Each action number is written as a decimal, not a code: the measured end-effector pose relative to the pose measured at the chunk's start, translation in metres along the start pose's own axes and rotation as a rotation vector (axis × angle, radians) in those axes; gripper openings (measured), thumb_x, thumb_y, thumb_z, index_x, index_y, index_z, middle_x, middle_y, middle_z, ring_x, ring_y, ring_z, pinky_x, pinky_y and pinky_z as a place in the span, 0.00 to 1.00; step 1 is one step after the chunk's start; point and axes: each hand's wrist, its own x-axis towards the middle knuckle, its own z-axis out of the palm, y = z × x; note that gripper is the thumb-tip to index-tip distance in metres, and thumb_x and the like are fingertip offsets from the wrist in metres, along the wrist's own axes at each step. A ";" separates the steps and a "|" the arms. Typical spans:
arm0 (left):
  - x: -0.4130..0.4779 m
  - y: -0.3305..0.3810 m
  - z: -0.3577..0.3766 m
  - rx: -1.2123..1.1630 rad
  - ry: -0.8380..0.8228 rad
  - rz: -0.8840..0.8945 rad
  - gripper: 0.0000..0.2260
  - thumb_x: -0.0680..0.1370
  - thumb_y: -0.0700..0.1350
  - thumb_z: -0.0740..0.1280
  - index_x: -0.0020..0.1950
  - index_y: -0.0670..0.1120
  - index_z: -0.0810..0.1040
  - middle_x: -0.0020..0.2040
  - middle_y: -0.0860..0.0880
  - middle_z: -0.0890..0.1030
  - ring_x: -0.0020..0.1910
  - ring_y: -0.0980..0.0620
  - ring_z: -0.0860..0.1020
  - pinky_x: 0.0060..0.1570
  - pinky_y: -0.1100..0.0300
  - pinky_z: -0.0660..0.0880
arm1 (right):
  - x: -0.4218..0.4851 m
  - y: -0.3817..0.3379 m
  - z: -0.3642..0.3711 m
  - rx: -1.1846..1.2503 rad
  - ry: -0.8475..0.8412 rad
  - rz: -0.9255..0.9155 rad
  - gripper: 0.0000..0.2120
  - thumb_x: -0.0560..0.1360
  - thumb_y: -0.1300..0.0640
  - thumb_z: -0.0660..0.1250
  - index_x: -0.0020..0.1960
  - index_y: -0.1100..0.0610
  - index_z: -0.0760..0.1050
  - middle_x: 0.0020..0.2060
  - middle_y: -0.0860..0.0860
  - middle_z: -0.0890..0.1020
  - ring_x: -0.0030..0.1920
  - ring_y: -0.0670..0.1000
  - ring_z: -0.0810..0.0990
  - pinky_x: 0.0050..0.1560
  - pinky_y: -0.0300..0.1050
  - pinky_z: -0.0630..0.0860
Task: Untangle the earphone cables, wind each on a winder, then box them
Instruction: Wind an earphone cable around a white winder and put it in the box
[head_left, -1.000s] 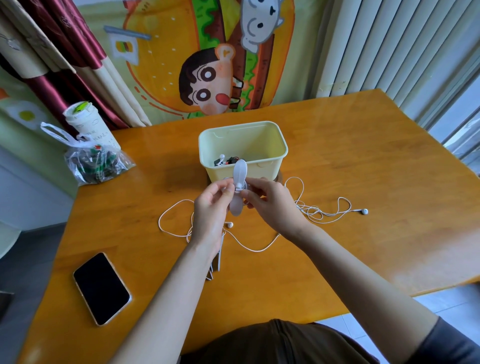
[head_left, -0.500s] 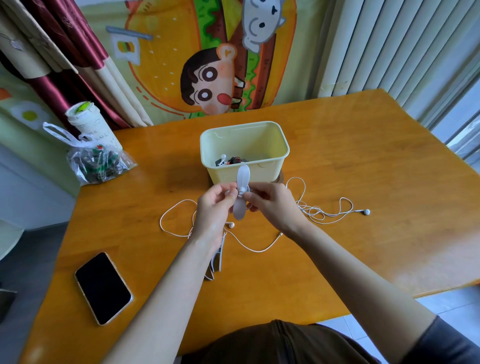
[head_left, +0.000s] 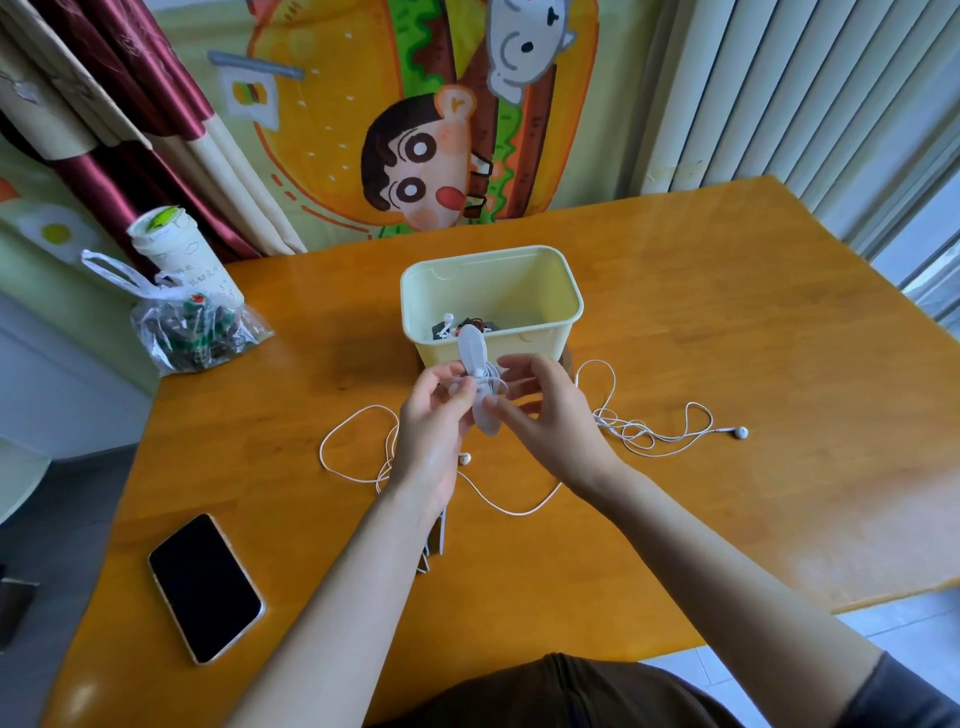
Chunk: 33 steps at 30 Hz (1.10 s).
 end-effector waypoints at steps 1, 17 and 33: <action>0.003 0.000 0.000 -0.030 0.003 -0.007 0.06 0.80 0.35 0.61 0.52 0.44 0.74 0.50 0.44 0.80 0.45 0.51 0.81 0.48 0.58 0.76 | 0.000 0.001 0.002 -0.008 -0.008 0.005 0.19 0.73 0.55 0.71 0.62 0.56 0.71 0.51 0.47 0.76 0.48 0.41 0.76 0.45 0.30 0.75; 0.092 0.007 -0.009 0.886 0.028 0.310 0.10 0.77 0.44 0.68 0.57 0.50 0.76 0.54 0.53 0.71 0.60 0.50 0.70 0.61 0.55 0.68 | 0.087 0.021 -0.020 -0.225 0.043 0.087 0.08 0.74 0.54 0.69 0.49 0.58 0.80 0.40 0.49 0.82 0.38 0.44 0.78 0.35 0.25 0.69; 0.159 -0.001 -0.028 1.420 -0.122 0.468 0.07 0.77 0.41 0.67 0.51 0.51 0.82 0.47 0.51 0.80 0.51 0.49 0.75 0.50 0.54 0.65 | 0.227 0.093 0.010 -0.689 -0.364 0.564 0.17 0.76 0.60 0.63 0.30 0.60 0.64 0.28 0.52 0.69 0.27 0.48 0.67 0.24 0.37 0.63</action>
